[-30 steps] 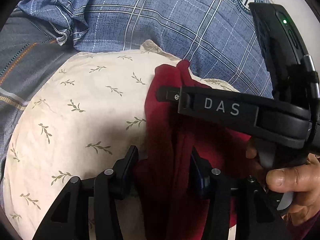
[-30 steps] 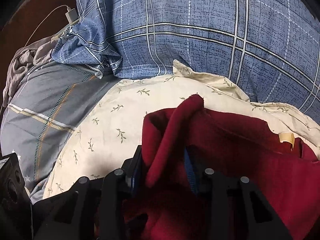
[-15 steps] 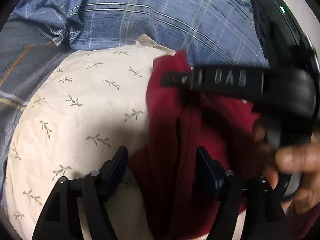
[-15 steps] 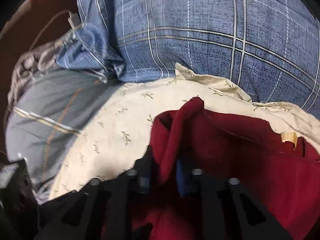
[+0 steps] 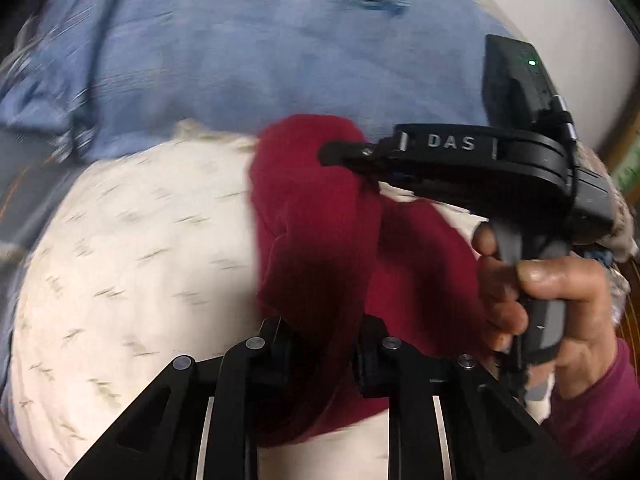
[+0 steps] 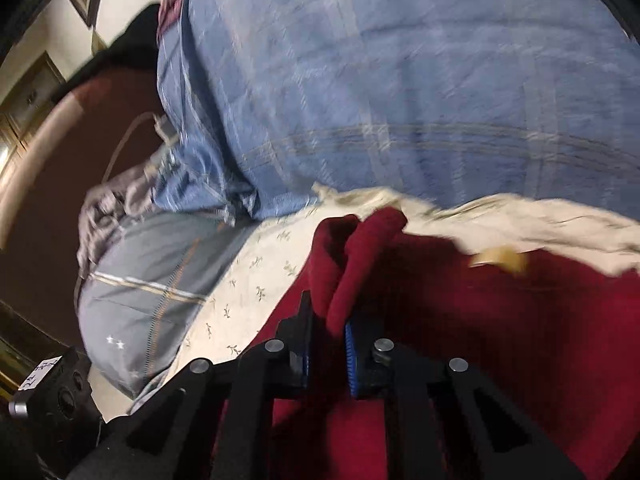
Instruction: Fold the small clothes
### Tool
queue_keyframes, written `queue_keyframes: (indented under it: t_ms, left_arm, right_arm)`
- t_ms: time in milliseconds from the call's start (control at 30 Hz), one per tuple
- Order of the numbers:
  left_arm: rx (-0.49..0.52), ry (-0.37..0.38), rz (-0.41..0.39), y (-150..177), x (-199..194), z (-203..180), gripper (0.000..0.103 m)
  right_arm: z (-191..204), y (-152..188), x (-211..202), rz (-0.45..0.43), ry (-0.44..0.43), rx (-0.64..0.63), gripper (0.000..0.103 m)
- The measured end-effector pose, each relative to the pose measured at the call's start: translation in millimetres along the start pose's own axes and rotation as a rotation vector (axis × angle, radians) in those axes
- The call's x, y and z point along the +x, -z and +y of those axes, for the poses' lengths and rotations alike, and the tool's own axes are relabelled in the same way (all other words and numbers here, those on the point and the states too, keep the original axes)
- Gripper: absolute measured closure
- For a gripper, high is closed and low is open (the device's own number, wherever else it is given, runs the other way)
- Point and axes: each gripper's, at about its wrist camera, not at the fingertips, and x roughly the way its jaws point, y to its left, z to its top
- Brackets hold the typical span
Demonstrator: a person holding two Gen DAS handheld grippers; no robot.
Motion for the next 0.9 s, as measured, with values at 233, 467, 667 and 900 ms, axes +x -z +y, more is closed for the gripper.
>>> queue_keyframes:
  t_ms: [233, 467, 667, 900]
  left_arm:
    - [0.201, 0.074, 0.047, -10.6, 47.2, -120.7, 0.083]
    - [0.202, 0.08, 0.151, 4.5, 129.8, -164.6, 0.081]
    - [0.226, 0.162, 0.164, 6.6, 101.4, -164.7, 0.037]
    - [0.291, 0.011, 0.046, 29.4, 20.5, -118.9, 0.032]
  right_arm:
    - [-87.9, 9.2, -91.2, -0.1, 0.108, 0.085, 0.091]
    - [-176.9, 34.2, -68.2, -0.056, 0.22, 0.258, 0.091]
    - [-183.2, 43.6, -78.5, -0.067, 0.166, 0.331, 0.072]
    - [-152.1, 82.2, -127.9, -0.071, 0.119, 0.259, 0.036]
